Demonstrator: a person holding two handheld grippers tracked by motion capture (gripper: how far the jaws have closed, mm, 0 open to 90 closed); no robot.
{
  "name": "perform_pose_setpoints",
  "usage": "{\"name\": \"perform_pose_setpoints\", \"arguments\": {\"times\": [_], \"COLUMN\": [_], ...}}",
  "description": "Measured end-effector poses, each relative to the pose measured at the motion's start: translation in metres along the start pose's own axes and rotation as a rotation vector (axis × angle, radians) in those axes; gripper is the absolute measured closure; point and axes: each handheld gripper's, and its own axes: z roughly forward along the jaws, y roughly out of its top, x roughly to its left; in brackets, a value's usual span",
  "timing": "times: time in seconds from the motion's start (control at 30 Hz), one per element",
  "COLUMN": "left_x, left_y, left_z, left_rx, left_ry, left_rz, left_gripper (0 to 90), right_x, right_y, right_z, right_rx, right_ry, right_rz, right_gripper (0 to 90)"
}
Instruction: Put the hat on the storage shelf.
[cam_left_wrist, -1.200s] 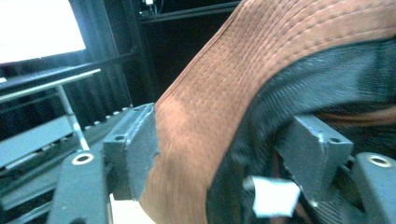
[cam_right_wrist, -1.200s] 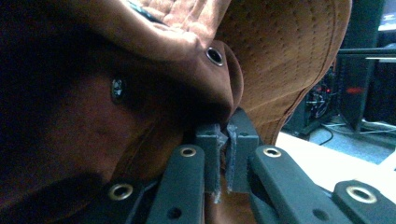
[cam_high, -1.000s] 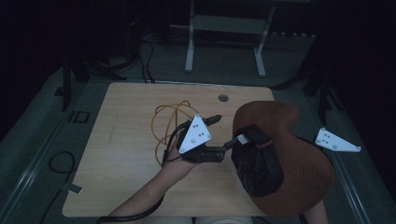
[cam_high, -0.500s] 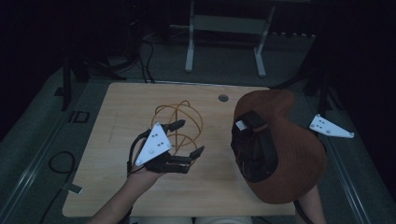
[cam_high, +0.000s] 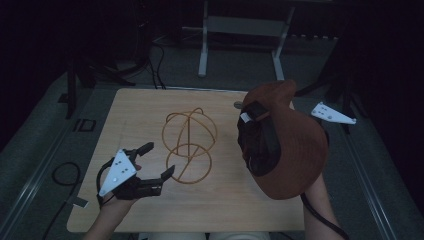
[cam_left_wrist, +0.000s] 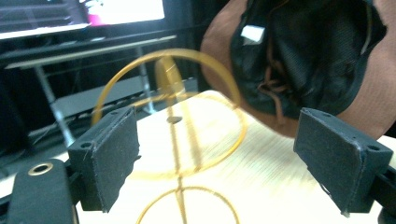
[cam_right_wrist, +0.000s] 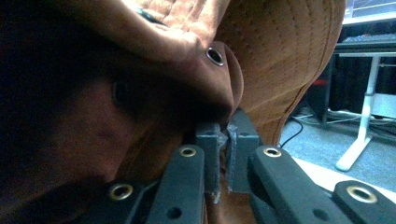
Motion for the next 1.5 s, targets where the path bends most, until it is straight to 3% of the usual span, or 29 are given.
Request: {"name": "perform_pose_setpoints", "arguments": {"times": [0.17,0.27,0.5,0.6,0.97,1.17,1.27,1.5], "left_x": [0.014,0.021,0.037,0.039,0.045,0.048,0.048,0.05], "left_y": [-0.032,-0.052,-0.096,-0.108,-0.12,-0.125,-0.126,-0.126], "left_z": [-0.011,-0.015,-0.015,-0.017,-0.029,-0.03,-0.031,-0.033], "left_rx": [0.055,0.054,0.108,0.117,0.093,0.1,0.101,0.096], "left_ry": [0.058,0.107,0.177,0.21,0.261,0.265,0.267,0.269], "left_rz": [0.005,0.001,-0.049,-0.064,-0.109,-0.111,-0.108,-0.117], "left_gripper": [15.0,15.0,15.0,15.0,15.1,15.1,15.1,15.1], "right_x": [0.0,0.002,0.009,0.013,0.03,0.056,0.069,0.092], "right_y": [0.006,0.009,0.012,0.015,0.036,0.052,0.049,0.034], "right_z": [0.016,0.024,0.043,0.051,0.087,0.122,0.138,0.172], "right_rx": [0.007,0.005,0.005,0.011,-0.001,-0.002,0.03,0.134], "right_ry": [0.002,-0.001,0.008,0.014,0.022,0.081,0.129,0.173], "right_rz": [-0.005,-0.007,-0.009,-0.011,-0.024,-0.027,-0.033,-0.059], "right_gripper": [85.4,85.4,85.4,85.4,85.4,85.2,85.0,84.0]}}
